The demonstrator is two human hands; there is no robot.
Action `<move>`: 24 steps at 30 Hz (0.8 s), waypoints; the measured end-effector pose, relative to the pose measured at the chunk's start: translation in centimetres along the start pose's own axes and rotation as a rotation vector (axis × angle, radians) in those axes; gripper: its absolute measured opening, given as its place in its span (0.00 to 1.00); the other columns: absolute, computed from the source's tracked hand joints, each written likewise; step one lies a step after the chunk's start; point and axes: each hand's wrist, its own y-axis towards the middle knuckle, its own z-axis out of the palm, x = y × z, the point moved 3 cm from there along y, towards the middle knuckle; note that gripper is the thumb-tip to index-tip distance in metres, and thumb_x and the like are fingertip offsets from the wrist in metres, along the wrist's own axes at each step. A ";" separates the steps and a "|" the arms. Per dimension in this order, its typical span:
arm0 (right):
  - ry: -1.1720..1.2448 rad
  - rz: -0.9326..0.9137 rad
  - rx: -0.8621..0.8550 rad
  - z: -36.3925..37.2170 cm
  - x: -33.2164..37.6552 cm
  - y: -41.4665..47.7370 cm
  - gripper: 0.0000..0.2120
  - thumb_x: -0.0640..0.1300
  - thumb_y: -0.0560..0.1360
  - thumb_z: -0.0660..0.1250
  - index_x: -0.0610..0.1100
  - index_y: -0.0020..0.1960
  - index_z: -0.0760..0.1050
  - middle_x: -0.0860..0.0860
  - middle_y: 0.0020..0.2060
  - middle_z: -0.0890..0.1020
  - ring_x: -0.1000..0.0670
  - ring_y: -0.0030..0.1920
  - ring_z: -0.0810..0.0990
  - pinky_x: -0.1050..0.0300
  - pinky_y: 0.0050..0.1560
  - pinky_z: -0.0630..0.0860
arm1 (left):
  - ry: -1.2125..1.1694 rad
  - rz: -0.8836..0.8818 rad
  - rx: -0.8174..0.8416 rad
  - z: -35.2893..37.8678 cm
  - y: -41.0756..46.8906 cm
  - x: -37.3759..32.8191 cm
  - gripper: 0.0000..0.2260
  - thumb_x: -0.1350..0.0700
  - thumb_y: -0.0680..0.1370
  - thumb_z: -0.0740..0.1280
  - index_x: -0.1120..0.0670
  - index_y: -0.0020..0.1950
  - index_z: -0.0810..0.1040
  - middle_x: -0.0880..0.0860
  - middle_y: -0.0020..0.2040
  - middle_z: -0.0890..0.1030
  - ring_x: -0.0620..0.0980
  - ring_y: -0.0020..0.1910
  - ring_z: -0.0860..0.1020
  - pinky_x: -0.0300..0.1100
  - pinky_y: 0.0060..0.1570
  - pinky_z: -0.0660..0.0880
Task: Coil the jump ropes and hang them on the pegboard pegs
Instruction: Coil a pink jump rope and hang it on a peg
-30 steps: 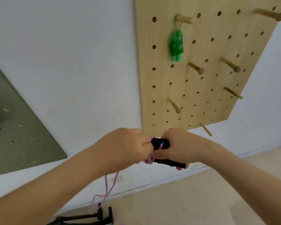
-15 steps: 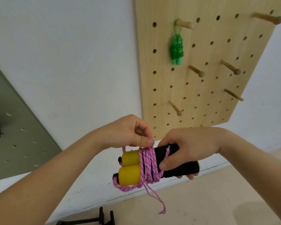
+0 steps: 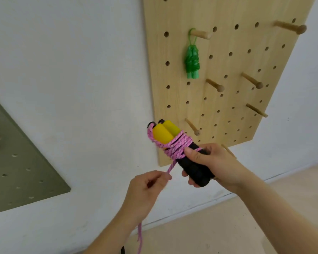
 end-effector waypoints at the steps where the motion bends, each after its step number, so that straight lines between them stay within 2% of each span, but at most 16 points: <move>1: -0.025 0.039 -0.042 -0.2 -0.4 0.0 0.20 0.54 0.73 0.69 0.35 0.47 0.81 0.37 0.39 0.84 0.40 0.35 0.83 0.47 0.39 0.81 | 0.164 0.067 -0.048 0.0 -0.3 -0.4 0.14 0.44 0.77 0.64 0.48 0.36 0.78 0.46 0.27 0.69 0.44 0.27 0.65 0.39 0.30 0.61; 3: -0.111 0.089 -0.093 0.0 -1.0 0.2 0.20 0.55 0.72 0.71 0.35 0.45 0.81 0.38 0.37 0.84 0.41 0.33 0.83 0.50 0.35 0.81 | 0.538 0.193 -0.021 0.7 -1.0 -1.2 0.19 0.39 0.78 0.57 0.50 0.35 0.71 0.48 0.27 0.68 0.47 0.28 0.67 0.43 0.32 0.65; 5: -0.247 0.090 -0.170 0.4 -1.5 0.4 0.21 0.56 0.71 0.73 0.36 0.41 0.81 0.39 0.33 0.84 0.42 0.30 0.83 0.51 0.32 0.80 | 0.896 0.284 -0.036 0.6 -1.5 -2.6 0.19 0.39 0.81 0.53 0.50 0.36 0.67 0.48 0.28 0.70 0.48 0.29 0.70 0.45 0.34 0.70; 6: -0.365 0.075 -0.215 0.6 -1.6 0.6 0.21 0.57 0.71 0.73 0.37 0.39 0.80 0.41 0.30 0.83 0.43 0.29 0.82 0.51 0.30 0.79 | 1.000 0.349 -0.052 0.3 -1.6 -3.0 0.17 0.41 0.80 0.56 0.49 0.36 0.68 0.47 0.28 0.71 0.49 0.27 0.70 0.44 0.30 0.71; 7: -0.497 0.060 -0.249 0.8 -1.5 0.8 0.22 0.59 0.70 0.72 0.38 0.37 0.79 0.43 0.28 0.82 0.44 0.28 0.81 0.52 0.29 0.78 | 1.074 0.422 -0.039 0.4 -1.9 -3.4 0.13 0.43 0.77 0.65 0.48 0.36 0.71 0.47 0.26 0.72 0.50 0.22 0.69 0.42 0.23 0.67; 8: -0.627 0.052 -0.274 1.0 -1.4 0.9 0.24 0.62 0.69 0.71 0.40 0.35 0.78 0.44 0.27 0.81 0.46 0.26 0.80 0.53 0.29 0.76 | 1.149 0.450 0.003 0.4 -2.0 -3.7 0.09 0.47 0.70 0.74 0.48 0.38 0.75 0.47 0.23 0.71 0.50 0.18 0.65 0.38 0.19 0.60; 9: -0.750 0.050 -0.288 1.1 -1.2 1.0 0.25 0.65 0.69 0.70 0.41 0.35 0.76 0.45 0.26 0.80 0.48 0.25 0.77 0.54 0.28 0.73 | 1.165 0.500 -0.003 0.4 -2.1 -4.1 0.13 0.54 0.63 0.78 0.49 0.43 0.79 0.47 0.22 0.70 0.50 0.17 0.60 0.36 0.19 0.53; 10: -0.853 0.053 -0.281 1.3 -1.1 1.2 0.27 0.67 0.68 0.69 0.41 0.35 0.75 0.46 0.26 0.79 0.50 0.25 0.75 0.55 0.28 0.70 | 1.191 0.537 0.019 0.4 -2.1 -4.1 0.20 0.59 0.59 0.77 0.50 0.49 0.81 0.48 0.21 0.68 0.50 0.17 0.59 0.35 0.20 0.50; 11: -0.931 0.060 -0.250 1.7 -1.0 1.2 0.27 0.68 0.68 0.68 0.42 0.35 0.75 0.47 0.26 0.77 0.51 0.26 0.73 0.56 0.28 0.68 | 1.209 0.583 0.030 0.0 -2.2 -4.1 0.23 0.62 0.58 0.76 0.50 0.51 0.81 0.48 0.22 0.68 0.50 0.17 0.60 0.35 0.21 0.50; 14: -1.120 0.064 -0.086 3.0 -1.2 0.8 0.26 0.69 0.69 0.65 0.45 0.33 0.69 0.51 0.27 0.73 0.52 0.27 0.71 0.58 0.27 0.66 | 1.283 0.797 0.054 -1.0 -2.3 -5.0 0.11 0.59 0.62 0.77 0.49 0.39 0.80 0.47 0.26 0.70 0.48 0.22 0.67 0.36 0.23 0.53; 16: -1.193 0.040 -0.020 3.7 -1.5 0.4 0.27 0.67 0.73 0.62 0.44 0.32 0.66 0.51 0.27 0.71 0.51 0.26 0.69 0.58 0.27 0.65 | 1.340 0.930 0.069 -1.4 -2.2 -5.0 0.10 0.59 0.64 0.77 0.50 0.34 0.77 0.47 0.29 0.71 0.47 0.26 0.67 0.37 0.22 0.55; 18: -1.113 0.039 0.015 3.9 -1.6 0.0 0.27 0.65 0.76 0.57 0.42 0.32 0.64 0.49 0.26 0.69 0.49 0.26 0.67 0.56 0.28 0.64 | 1.324 0.992 0.088 -1.7 -1.9 -5.0 0.10 0.60 0.67 0.76 0.51 0.34 0.76 0.46 0.30 0.72 0.47 0.28 0.68 0.37 0.22 0.58; 20: -0.946 0.076 0.083 3.9 -1.3 -0.2 0.27 0.64 0.78 0.53 0.42 0.34 0.63 0.47 0.26 0.69 0.48 0.26 0.69 0.55 0.30 0.66 | 1.262 0.962 0.139 -2.1 -1.4 -5.1 0.06 0.54 0.72 0.71 0.49 0.36 0.78 0.45 0.31 0.74 0.46 0.28 0.69 0.36 0.22 0.60; 21: -0.873 0.102 0.125 4.0 -1.1 -0.4 0.27 0.64 0.79 0.52 0.41 0.35 0.64 0.46 0.27 0.70 0.47 0.26 0.71 0.55 0.31 0.67 | 1.193 0.907 0.164 -2.4 -1.0 -5.4 0.09 0.49 0.75 0.66 0.48 0.37 0.79 0.44 0.31 0.76 0.46 0.29 0.71 0.35 0.24 0.63; 23: -0.785 0.144 0.220 4.3 -0.5 -0.7 0.31 0.66 0.79 0.49 0.40 0.36 0.67 0.43 0.29 0.74 0.48 0.26 0.75 0.57 0.34 0.70 | 0.987 0.703 0.242 -2.7 0.1 -5.9 0.17 0.39 0.74 0.59 0.47 0.38 0.82 0.43 0.35 0.80 0.45 0.33 0.76 0.37 0.30 0.70; 24: -0.765 0.155 0.272 4.5 -0.3 -0.8 0.33 0.69 0.77 0.48 0.40 0.36 0.69 0.41 0.30 0.76 0.49 0.27 0.77 0.58 0.35 0.72 | 0.887 0.540 0.292 -3.0 0.6 -6.1 0.18 0.37 0.72 0.60 0.46 0.40 0.84 0.43 0.37 0.82 0.43 0.36 0.78 0.40 0.35 0.74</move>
